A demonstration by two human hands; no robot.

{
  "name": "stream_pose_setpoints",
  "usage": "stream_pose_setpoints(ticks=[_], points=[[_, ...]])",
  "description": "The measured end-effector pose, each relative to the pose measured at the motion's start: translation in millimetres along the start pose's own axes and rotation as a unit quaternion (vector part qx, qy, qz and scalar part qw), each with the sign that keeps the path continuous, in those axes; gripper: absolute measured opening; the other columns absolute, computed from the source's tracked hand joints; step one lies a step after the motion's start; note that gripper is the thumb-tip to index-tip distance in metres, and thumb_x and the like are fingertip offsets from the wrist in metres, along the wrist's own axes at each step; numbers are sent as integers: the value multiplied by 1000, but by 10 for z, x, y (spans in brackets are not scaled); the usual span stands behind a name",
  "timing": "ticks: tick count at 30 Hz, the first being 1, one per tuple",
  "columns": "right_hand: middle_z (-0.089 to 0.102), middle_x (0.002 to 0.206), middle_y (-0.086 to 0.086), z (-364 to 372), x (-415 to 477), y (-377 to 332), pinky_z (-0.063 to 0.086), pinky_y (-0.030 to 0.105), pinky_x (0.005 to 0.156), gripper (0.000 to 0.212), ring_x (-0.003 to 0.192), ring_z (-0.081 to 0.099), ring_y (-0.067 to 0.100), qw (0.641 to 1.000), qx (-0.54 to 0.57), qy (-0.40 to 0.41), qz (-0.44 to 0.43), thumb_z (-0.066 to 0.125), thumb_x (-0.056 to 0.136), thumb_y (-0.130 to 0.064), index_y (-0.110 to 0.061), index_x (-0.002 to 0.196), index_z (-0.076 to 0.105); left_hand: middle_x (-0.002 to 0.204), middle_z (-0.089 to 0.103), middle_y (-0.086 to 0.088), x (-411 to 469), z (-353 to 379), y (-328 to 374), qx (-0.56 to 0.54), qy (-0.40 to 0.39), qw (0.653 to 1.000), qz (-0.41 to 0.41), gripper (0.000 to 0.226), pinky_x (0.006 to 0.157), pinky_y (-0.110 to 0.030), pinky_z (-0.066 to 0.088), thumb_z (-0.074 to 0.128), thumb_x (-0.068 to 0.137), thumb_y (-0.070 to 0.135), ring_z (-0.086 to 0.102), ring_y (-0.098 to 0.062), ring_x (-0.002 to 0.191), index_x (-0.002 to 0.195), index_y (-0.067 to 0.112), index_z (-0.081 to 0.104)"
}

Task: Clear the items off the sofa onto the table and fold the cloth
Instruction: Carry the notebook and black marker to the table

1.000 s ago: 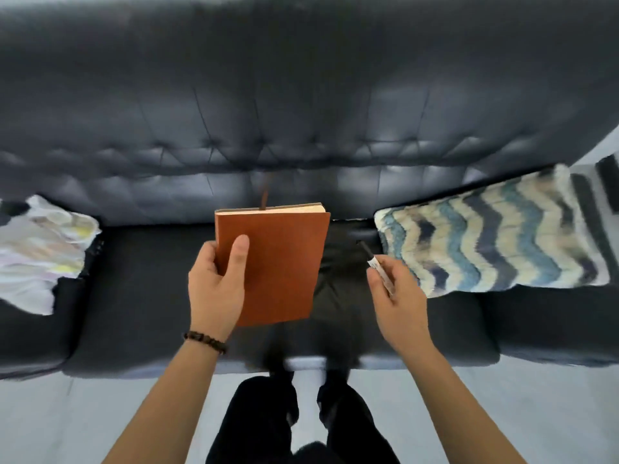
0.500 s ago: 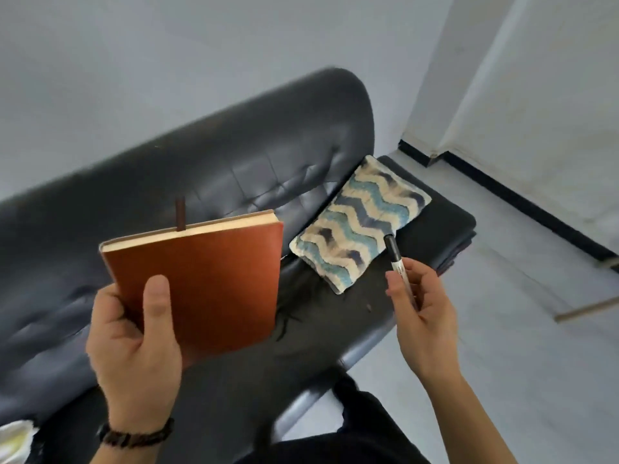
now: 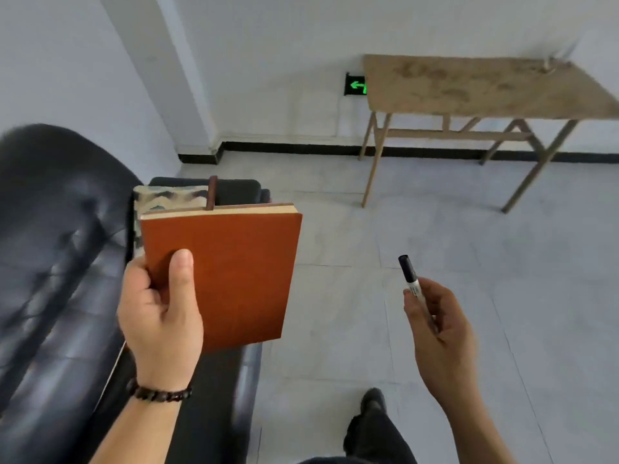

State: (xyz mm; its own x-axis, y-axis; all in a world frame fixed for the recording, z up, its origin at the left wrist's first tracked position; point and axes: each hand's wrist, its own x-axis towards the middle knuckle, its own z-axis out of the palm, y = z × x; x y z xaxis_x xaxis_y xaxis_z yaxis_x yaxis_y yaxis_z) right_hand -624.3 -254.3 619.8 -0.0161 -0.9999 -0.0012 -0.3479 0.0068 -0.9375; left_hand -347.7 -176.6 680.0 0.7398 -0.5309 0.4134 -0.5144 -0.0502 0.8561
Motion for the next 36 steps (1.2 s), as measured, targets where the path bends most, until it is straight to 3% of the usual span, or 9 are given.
stream_pose_setpoints(ticks=[2, 5, 8, 12, 15, 21, 29, 33, 36], points=[[59, 73, -9, -345, 181, 228, 40, 11, 52, 12, 58, 47, 2, 999, 16, 40, 18, 58, 97, -36, -47, 102, 59, 84, 61, 37, -50, 507, 194, -8, -30, 999, 28, 12, 60, -1, 44, 49, 96, 50, 58, 16, 73, 87, 41, 48], [59, 75, -9, -866, 580, 550, 41, 14, 55, 16, 60, 48, 2, 996, 33, 72, 45, 58, 97, -34, -50, 99, 58, 78, 59, 24, -196, 1334, 436, -15, -65, 997, 44, 25, 60, 1, 43, 47, 93, 59, 57, 17, 74, 88, 34, 48], [62, 79, -15, -1393, 1063, 754, 41, 16, 57, 19, 64, 51, 3, 992, 29, 103, 65, 59, 96, -33, -52, 97, 58, 84, 55, 21, -316, 2126, 689, -12, -102, 993, 51, 33, 59, 3, 42, 46, 94, 57, 57, 19, 73, 97, 24, 48], [62, 78, -14, -1979, 1745, 770, 41, 11, 54, 20, 61, 50, 3, 990, 29, 129, 56, 60, 96, -29, -49, 98, 59, 79, 59, 29, -253, 2907, 1088, -19, -117, 991, 59, 18, 61, 1, 44, 44, 93, 61, 58, 18, 74, 91, 43, 47], [62, 78, -16, -2285, 2317, 794, 41, 11, 55, 18, 61, 49, 2, 990, 24, 132, 49, 60, 96, -32, -50, 98, 59, 79, 59, 31, -159, 3498, 1329, -32, -114, 991, 65, 17, 61, 1, 44, 44, 94, 61, 57, 17, 72, 92, 45, 47], [62, 77, -16, -2460, 3609, 1059, 43, 12, 57, 17, 62, 49, 2, 994, 16, 103, 44, 60, 95, -34, -50, 98, 59, 72, 59, 19, 27, 4858, 1359, -49, -138, 989, 35, 32, 58, 0, 44, 43, 91, 65, 58, 14, 68, 91, 33, 47], [65, 83, -21, -3088, 5654, 1031, 43, 8, 63, 19, 69, 56, 3, 986, -17, 160, 34, 63, 94, -30, -49, 99, 60, 78, 60, 11, 762, 7205, 1880, -102, -189, 976, 24, 31, 55, -3, 45, 50, 92, 43, 60, 7, 66, 97, 13, 52], [65, 81, -21, -3495, 6459, 1053, 42, 7, 60, 16, 68, 57, 3, 975, -9, 220, 32, 63, 93, -33, -48, 98, 60, 77, 63, 19, 1072, 8269, 2395, -144, -227, 962, 43, 23, 57, -6, 47, 52, 94, 42, 62, 6, 70, 95, 19, 53], [66, 82, -19, -3762, 7023, 1288, 44, 8, 58, 16, 66, 56, 4, 968, 10, 247, 41, 64, 93, -33, -48, 98, 61, 71, 62, 22, 1164, 9054, 2634, -161, -251, 953, 62, 20, 51, -7, 43, 51, 92, 49, 57, 1, 58, 84, 30, 50]])
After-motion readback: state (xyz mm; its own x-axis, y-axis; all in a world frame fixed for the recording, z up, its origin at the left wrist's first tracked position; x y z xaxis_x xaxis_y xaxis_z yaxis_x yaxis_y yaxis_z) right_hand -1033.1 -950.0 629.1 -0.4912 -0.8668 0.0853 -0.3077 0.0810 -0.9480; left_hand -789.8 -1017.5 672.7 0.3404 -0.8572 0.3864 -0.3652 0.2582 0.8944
